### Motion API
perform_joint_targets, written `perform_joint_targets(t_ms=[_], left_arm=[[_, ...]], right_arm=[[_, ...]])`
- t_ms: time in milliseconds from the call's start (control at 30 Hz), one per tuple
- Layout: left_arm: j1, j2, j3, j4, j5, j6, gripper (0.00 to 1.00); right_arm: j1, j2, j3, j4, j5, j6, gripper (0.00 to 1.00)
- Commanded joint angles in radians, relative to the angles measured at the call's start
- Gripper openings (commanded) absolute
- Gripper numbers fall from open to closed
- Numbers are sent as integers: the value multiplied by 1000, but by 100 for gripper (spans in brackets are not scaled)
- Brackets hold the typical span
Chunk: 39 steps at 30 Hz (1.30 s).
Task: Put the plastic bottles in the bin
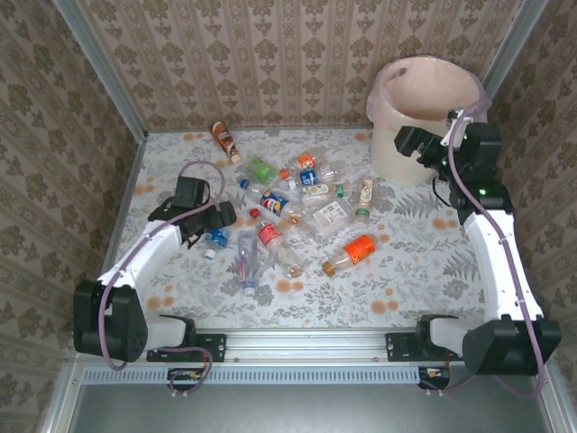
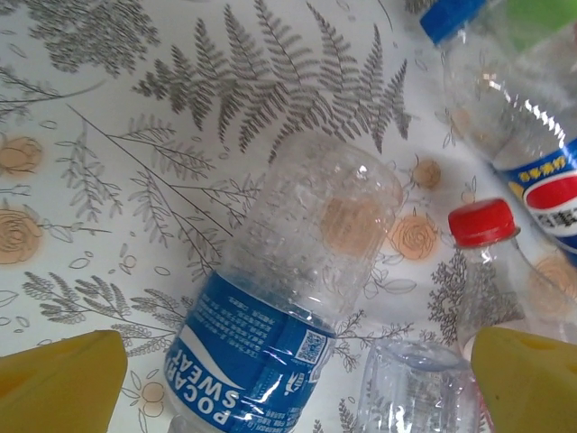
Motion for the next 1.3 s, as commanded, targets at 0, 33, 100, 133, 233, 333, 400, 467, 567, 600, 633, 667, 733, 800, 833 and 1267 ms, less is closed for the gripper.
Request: perform_joint_targets(t_ms=[0, 33, 100, 133, 233, 333, 400, 467, 567, 600, 633, 667, 733, 800, 833, 1267], left_arm=[[-19, 36, -9, -38, -29, 78, 97], [-21, 52, -5, -50, -42, 81, 96], [-28, 83, 7, -64, -56, 95, 94], [-32, 95, 8, -63, -57, 99, 94], [-32, 125, -2, -42, -36, 116, 94], [-27, 160, -1, -45, -35, 125, 93], [-26, 175, 1, -41, -32, 134, 93], [-22, 186, -2, -31, -30, 138, 92], [-2, 209, -10, -17, -10, 125, 91], [10, 213, -15, -10, 2, 118, 90], [15, 213, -20, -4, 4, 115, 88], [23, 213, -27, 2, 4, 113, 87], [31, 214, -38, 15, 5, 112, 85], [34, 223, -46, 26, 7, 109, 82], [35, 232, -47, 30, 7, 110, 81], [35, 268, -29, 61, 20, 128, 56]], right_arm=[[5, -60, -25, 55, 33, 21, 100], [4, -67, -29, 48, 36, 18, 100], [4, -74, -35, 38, 41, 12, 100], [4, -75, -36, 37, 43, 12, 100], [4, -75, -42, 33, 43, 8, 100], [4, -71, -45, 33, 40, 10, 100], [4, -68, -44, 33, 37, 11, 100], [4, -66, -44, 36, 34, 12, 100], [4, -63, -41, 22, 33, -12, 100], [4, -60, -33, 7, 35, -26, 100], [4, -57, -28, -5, 38, -34, 100], [5, -55, -20, -20, 40, -46, 100], [4, -53, -14, -36, 43, -59, 100], [4, -55, -19, -32, 43, -56, 100], [4, -55, -24, -27, 39, -51, 100], [9, -60, -62, 19, -2, 30, 100]])
